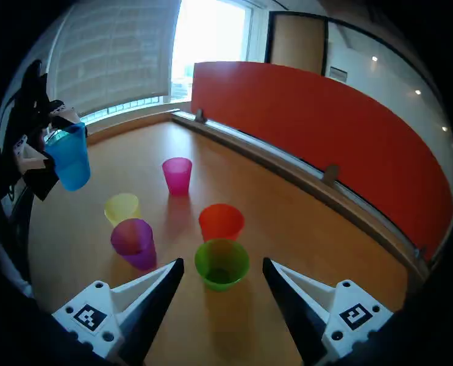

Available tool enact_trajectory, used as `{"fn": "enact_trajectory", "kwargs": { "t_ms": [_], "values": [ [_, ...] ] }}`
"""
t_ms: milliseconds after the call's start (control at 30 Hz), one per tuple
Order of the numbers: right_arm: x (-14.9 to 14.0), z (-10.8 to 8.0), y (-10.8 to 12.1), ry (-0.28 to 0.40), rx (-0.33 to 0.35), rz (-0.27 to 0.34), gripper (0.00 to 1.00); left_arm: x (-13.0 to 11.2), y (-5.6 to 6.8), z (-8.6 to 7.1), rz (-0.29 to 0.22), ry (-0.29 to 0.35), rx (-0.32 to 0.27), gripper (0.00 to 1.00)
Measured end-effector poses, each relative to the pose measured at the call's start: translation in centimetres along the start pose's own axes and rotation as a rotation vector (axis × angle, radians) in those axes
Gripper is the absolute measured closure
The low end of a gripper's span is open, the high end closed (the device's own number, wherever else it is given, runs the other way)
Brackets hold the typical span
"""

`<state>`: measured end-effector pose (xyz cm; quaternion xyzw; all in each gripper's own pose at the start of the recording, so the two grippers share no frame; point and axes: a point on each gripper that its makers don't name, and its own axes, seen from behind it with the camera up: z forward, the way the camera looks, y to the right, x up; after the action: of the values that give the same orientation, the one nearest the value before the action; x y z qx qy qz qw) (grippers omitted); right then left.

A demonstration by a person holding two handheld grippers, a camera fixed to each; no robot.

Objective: Pour water

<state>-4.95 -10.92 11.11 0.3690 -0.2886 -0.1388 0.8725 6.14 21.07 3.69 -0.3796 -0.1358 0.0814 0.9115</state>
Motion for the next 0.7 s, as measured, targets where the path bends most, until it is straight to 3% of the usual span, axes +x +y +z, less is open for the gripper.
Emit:
{"fn": "enact_trajectory", "kwargs": {
  "t_ms": [700],
  "values": [
    [-1.1, 3.9, -0.8, -0.034, 0.032, 0.004, 0.00, -0.3, -2.5, -2.9, -0.021, 0.012, 0.069, 0.12]
  ]
}}
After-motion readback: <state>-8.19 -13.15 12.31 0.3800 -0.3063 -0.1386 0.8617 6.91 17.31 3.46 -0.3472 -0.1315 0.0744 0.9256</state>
